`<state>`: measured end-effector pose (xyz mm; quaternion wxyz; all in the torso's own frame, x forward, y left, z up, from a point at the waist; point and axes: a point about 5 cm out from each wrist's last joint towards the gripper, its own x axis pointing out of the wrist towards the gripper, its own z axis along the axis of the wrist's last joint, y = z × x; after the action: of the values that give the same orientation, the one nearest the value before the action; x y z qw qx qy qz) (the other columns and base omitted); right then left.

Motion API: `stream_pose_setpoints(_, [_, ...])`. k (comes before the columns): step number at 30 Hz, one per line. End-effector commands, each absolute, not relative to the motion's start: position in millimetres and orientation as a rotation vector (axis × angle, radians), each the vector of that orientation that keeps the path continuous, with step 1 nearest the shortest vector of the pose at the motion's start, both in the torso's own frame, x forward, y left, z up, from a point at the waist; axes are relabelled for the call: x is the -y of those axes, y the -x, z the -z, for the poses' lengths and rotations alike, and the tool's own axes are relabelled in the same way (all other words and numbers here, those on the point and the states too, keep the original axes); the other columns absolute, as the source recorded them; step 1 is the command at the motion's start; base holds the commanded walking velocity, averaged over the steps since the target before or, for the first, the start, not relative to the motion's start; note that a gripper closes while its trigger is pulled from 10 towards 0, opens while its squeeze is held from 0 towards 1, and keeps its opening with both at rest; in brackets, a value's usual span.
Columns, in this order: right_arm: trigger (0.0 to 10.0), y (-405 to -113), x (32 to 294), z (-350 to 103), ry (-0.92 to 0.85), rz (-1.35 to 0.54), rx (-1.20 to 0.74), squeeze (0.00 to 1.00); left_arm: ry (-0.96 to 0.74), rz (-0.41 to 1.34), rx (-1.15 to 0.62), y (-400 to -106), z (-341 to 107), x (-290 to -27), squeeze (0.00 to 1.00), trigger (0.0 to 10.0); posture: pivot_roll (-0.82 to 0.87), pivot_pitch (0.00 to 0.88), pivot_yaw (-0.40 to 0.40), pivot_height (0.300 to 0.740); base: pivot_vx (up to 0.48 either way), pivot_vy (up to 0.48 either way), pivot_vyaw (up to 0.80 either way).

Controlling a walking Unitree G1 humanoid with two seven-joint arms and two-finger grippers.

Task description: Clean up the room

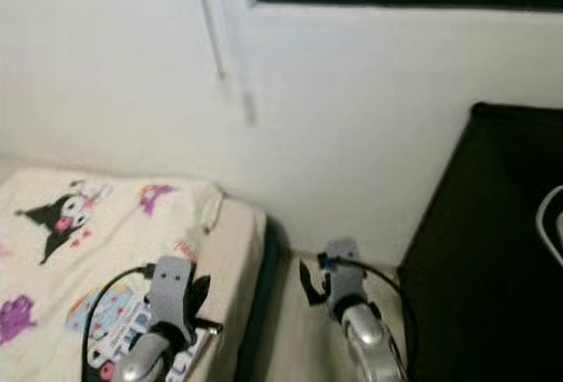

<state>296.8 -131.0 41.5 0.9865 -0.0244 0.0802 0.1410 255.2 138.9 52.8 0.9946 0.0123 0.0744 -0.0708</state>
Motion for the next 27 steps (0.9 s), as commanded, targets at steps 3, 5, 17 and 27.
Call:
stream_pose_setpoints(3, [10.0,-292.2,132.2,-35.3,0.023,-0.268,-0.189,0.0,-0.045,0.153,-0.178,-251.2,-48.3,-141.2,0.0,10.0,0.02,0.168,0.019,0.74,0.0,0.0,0.0])
stream_pose_setpoints(5, [10.0,-292.1,132.3,-35.2,0.018,-0.263,-0.189,0.0,-0.072,0.159,-0.174,-251.1,-48.7,-141.2,0.0,10.0,0.03,0.169,0.02,0.74,0.0,0.0,0.0])
stream_pose_setpoints(17, [10.0,-291.7,131.6,-35.3,0.01,-0.262,-0.188,0.0,-0.092,0.14,-0.184,-251.0,-48.2,-142.4,0.0,10.0,0.02,0.174,0.019,0.74,0.0,-0.171,0.0])
stream_pose_setpoints(27, [10.0,-291.3,131.3,-35.5,0.007,-0.262,-0.186,0.0,-0.094,0.125,-0.21,-251.1,-46.9,-143.9,0.0,10.0,0.03,0.174,0.019,0.74,0.0,-0.439,0.0])
